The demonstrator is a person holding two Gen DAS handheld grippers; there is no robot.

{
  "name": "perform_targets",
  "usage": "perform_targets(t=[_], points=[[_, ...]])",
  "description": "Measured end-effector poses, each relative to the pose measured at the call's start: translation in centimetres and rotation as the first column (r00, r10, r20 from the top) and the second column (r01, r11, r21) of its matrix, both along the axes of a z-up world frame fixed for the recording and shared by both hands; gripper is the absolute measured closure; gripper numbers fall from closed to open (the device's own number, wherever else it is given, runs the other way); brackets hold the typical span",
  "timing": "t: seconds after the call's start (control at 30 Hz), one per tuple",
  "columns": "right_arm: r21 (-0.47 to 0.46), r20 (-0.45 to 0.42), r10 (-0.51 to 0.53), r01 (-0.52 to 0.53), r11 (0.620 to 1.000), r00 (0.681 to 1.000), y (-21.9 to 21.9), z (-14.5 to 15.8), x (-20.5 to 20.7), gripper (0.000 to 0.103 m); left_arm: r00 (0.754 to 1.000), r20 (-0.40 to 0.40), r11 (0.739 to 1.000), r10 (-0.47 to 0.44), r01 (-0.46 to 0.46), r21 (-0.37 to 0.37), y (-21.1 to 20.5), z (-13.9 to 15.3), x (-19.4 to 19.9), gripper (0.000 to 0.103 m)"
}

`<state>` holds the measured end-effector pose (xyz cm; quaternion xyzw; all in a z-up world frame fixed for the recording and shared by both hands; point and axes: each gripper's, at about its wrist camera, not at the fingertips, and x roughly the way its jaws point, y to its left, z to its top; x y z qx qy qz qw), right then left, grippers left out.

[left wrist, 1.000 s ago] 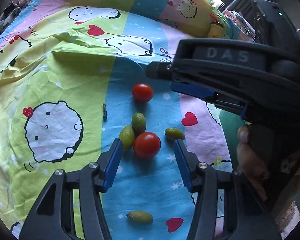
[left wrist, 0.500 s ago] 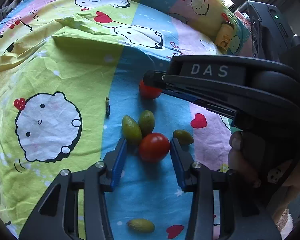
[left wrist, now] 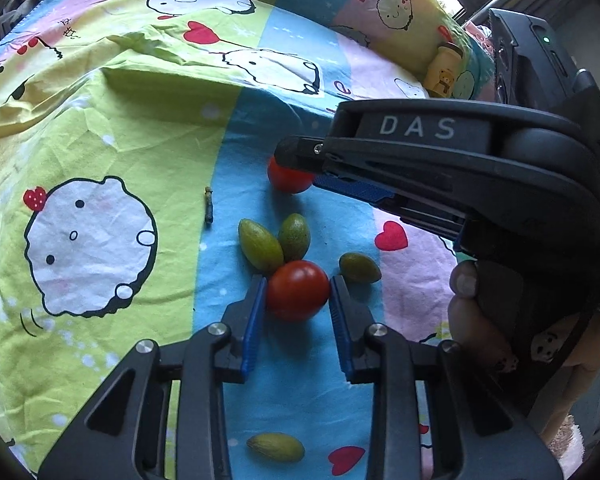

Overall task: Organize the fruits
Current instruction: 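Close the right tool on a red tomato while the left tool grasps another tomato, then carry both held tomatoes over the green basin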

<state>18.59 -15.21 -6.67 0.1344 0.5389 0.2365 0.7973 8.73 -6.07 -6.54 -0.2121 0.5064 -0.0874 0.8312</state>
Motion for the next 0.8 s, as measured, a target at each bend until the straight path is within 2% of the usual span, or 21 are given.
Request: perform_targets(t=[0.23,0.4,0.5,0.6,0.8], points=[[0.05,0.057,-0.032,0.029,0.998,0.998,-1.6,2.4,-1.6,0.073,0.997,0.078,0.999,-0.022,0.018,0.05,-0.4,2.0,-2.1,0.072],[0.085,0.15,-0.087,0.075,0.994,0.985,-3.9,5.5,-3.7,0.073,0.986,0.158,0.995,-0.054,0.04,0.09,-1.3,4.1,-3.5,0.072],[0.102,0.202,-0.125,0.106,0.989,0.971,-5.4,7.2,-5.2,0.073,0.979,0.196,0.994,-0.061,0.042,0.101,-1.5,5.2,-4.1,0.072],[0.093,0.256,-0.173,0.154,0.984,0.951,-7.0,8.7,-6.8,0.073,0.969,0.236,0.989,-0.072,0.039,0.144,-2.2,6.6,-4.7,0.072],[0.112,0.315,-0.254,0.229,0.967,0.914,-10.8,10.8,-10.0,0.073,0.946,0.302,0.981,-0.118,0.065,0.181,-4.5,9.2,-5.3,0.072]])
